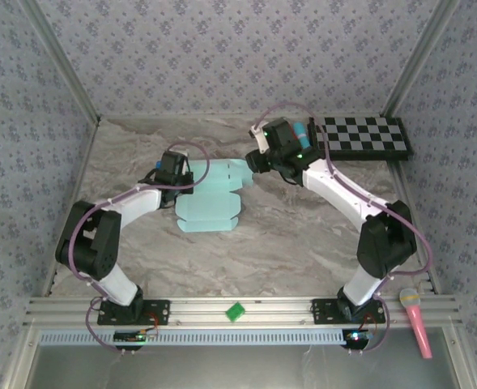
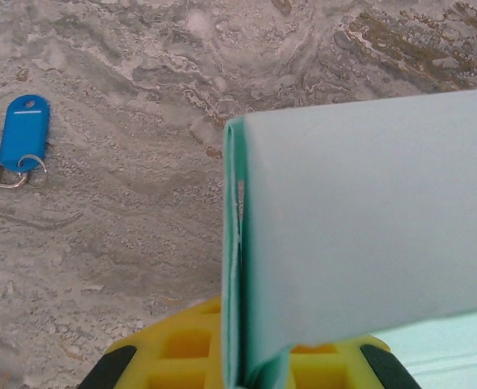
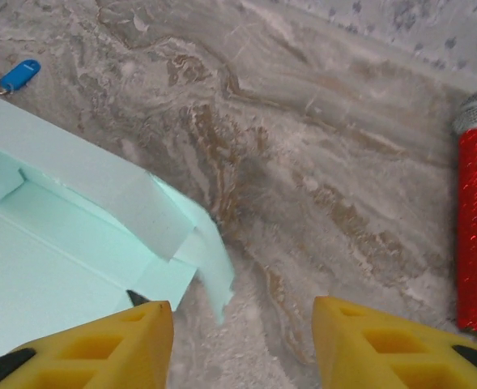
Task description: Fold the paper box
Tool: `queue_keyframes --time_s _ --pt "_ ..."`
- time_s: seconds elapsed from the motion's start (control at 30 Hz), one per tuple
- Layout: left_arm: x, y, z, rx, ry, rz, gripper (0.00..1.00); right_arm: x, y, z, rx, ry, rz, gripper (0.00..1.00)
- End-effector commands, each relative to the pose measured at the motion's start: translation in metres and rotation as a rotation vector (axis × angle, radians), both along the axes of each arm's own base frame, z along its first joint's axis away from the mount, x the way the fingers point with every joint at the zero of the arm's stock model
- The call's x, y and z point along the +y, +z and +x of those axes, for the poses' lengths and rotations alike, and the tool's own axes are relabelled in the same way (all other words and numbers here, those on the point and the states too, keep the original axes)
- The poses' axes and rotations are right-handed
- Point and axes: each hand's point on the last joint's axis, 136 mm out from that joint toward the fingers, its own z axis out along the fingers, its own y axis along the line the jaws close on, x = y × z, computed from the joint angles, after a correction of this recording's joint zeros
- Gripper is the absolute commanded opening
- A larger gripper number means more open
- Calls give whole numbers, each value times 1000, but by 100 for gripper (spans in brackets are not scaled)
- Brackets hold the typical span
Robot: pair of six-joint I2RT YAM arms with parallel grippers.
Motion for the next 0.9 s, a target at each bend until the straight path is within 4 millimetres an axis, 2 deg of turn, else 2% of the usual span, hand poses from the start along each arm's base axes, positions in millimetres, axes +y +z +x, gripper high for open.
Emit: queue_keyframes --time_s 0.0,0.13,0.27,0.3,0.53,0.87 --pt "0 12 -3 -18 29 -25 0 17 -4 -8 128 -8 108 41" --pt "-1 11 -3 -9 25 -30 0 25 -9 0 171 -20 130 27" --pt "-3 11 -3 -6 23 -32 0 30 -16 9 203 -43 133 2" --pt "-3 11 -2 -5 22 -33 0 31 -17 10 207 -45 135 0" --pt "-4 11 -2 -4 14 -29 0 40 -32 20 253 -51 120 0" --pt "-6 13 0 -3 19 -40 0 52 -53 22 308 -38 102 0"
